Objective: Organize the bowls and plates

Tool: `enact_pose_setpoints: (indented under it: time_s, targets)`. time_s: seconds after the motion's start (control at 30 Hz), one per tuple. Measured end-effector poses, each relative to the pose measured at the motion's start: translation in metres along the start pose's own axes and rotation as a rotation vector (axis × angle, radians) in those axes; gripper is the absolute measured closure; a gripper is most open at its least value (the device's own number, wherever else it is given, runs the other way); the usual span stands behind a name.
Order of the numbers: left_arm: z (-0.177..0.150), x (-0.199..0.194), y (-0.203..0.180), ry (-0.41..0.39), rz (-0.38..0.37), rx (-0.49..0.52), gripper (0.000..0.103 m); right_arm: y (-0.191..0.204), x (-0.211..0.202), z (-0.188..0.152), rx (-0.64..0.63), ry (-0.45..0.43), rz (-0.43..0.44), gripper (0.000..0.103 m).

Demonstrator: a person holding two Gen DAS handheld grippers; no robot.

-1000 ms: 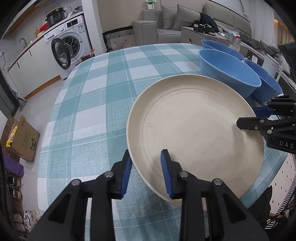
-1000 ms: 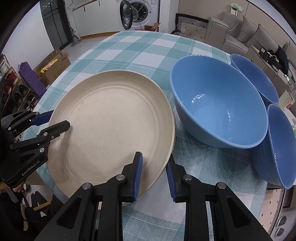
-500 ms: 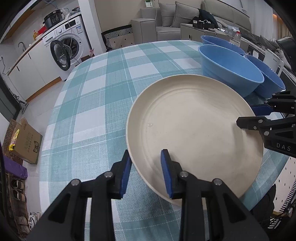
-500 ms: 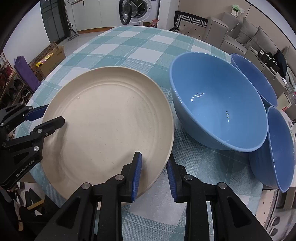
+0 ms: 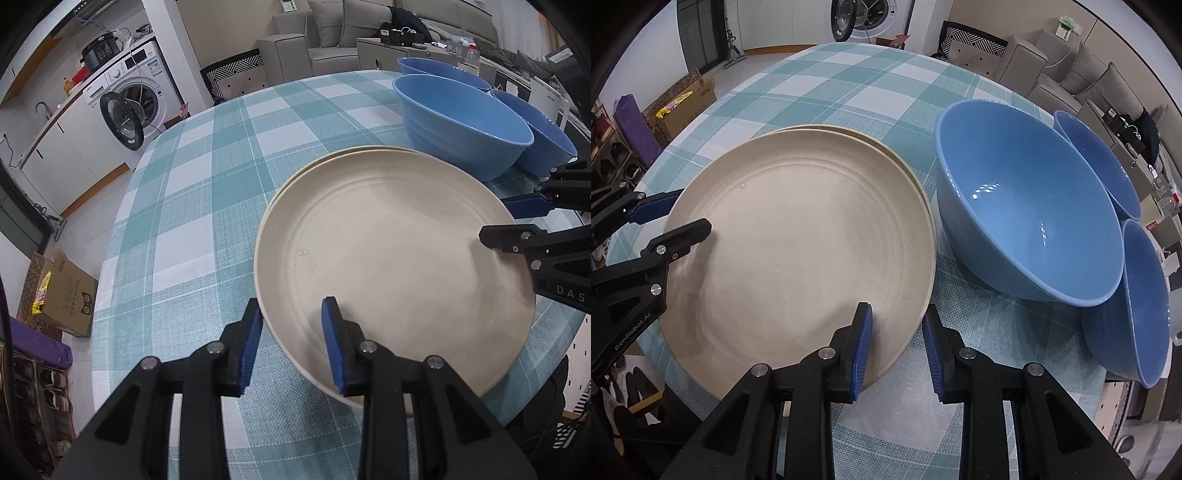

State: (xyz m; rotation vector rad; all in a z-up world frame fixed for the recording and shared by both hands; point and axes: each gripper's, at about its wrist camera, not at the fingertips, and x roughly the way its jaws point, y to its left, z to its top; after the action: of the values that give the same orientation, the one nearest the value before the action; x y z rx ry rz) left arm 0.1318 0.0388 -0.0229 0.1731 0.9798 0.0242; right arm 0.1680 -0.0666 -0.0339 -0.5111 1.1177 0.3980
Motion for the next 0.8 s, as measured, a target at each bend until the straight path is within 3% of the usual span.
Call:
enact_pose_setpoints:
  time_s: [0.8]
  targets:
    - [-0.0001, 0.0063, -0.0047, -0.02, 0.047, 0.026, 0.07, 0.0034, -0.0006, -0.0055, -0.019, -0.032, -0.038, 0.076]
